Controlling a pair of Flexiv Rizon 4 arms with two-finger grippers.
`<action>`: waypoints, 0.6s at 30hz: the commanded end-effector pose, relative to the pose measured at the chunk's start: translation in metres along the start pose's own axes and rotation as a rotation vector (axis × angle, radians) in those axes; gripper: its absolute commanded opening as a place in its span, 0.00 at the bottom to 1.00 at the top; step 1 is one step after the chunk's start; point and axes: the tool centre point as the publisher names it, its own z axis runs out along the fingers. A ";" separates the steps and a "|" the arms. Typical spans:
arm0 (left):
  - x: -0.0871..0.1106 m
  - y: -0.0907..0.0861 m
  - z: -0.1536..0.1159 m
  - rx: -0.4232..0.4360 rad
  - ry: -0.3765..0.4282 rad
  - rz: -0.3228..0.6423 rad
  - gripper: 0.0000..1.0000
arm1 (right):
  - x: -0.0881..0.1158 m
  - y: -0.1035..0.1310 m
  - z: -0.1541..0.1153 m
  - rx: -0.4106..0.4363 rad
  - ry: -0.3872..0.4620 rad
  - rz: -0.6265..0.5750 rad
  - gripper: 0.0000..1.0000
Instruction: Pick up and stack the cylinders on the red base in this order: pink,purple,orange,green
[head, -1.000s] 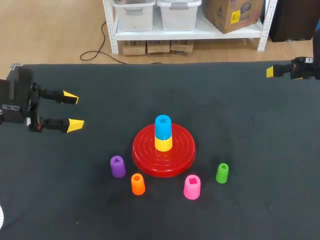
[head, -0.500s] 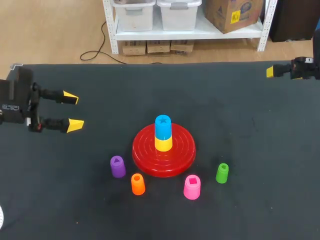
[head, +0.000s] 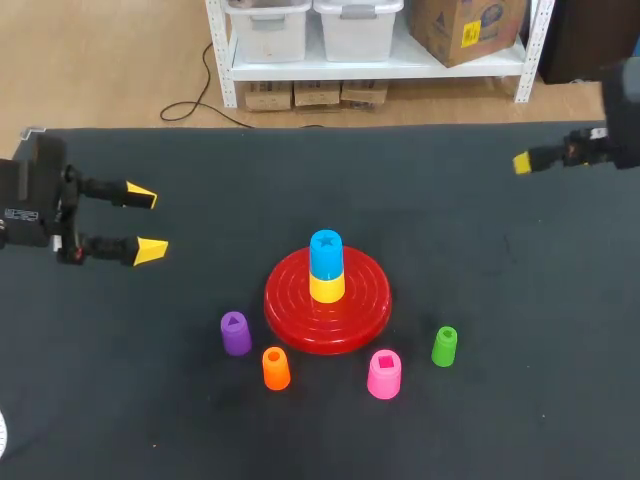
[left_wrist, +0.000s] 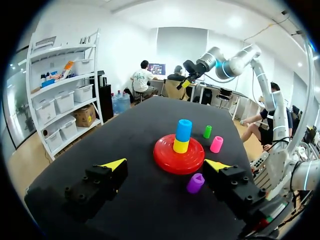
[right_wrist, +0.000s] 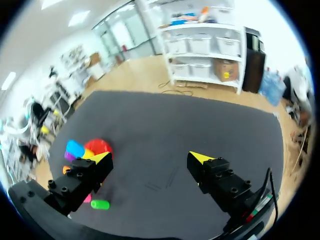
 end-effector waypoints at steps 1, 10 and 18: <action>0.002 0.000 0.000 -0.002 -0.007 0.003 1.00 | 0.013 0.034 -0.017 0.015 0.104 -0.177 1.00; 0.002 0.000 0.000 -0.002 -0.007 0.003 1.00 | 0.061 0.114 -0.010 0.004 0.224 -0.380 1.00; 0.002 0.000 0.000 -0.002 -0.007 0.003 1.00 | 0.089 0.156 0.006 0.020 0.289 -0.408 1.00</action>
